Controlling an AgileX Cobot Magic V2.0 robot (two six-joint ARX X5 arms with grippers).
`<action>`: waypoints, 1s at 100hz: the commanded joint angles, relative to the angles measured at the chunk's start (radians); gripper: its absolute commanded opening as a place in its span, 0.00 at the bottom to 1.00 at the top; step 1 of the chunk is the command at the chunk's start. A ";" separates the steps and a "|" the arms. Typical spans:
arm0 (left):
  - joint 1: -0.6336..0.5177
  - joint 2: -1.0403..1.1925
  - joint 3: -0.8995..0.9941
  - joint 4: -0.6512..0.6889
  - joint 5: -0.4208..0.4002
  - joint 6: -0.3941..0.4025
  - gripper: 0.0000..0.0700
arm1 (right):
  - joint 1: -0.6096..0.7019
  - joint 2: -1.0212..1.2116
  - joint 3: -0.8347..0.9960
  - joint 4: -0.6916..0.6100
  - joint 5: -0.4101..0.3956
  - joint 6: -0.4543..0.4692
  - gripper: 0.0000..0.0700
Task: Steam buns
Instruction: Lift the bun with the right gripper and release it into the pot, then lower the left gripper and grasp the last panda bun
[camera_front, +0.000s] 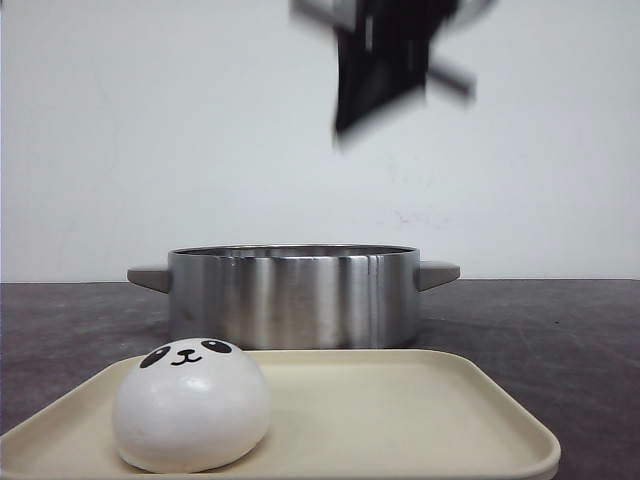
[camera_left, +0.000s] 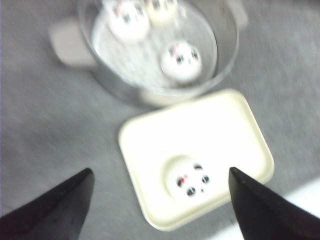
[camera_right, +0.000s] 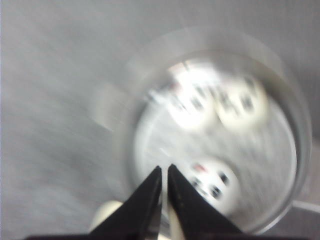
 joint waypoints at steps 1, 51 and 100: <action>-0.014 0.016 -0.062 0.061 0.064 -0.043 0.73 | 0.038 -0.096 0.019 0.001 0.033 -0.023 0.01; -0.135 0.357 -0.234 0.282 0.143 -0.114 0.73 | 0.132 -0.534 0.019 0.040 0.198 -0.044 0.01; -0.203 0.555 -0.234 0.360 0.089 -0.115 0.54 | 0.132 -0.558 0.019 -0.026 0.206 -0.043 0.01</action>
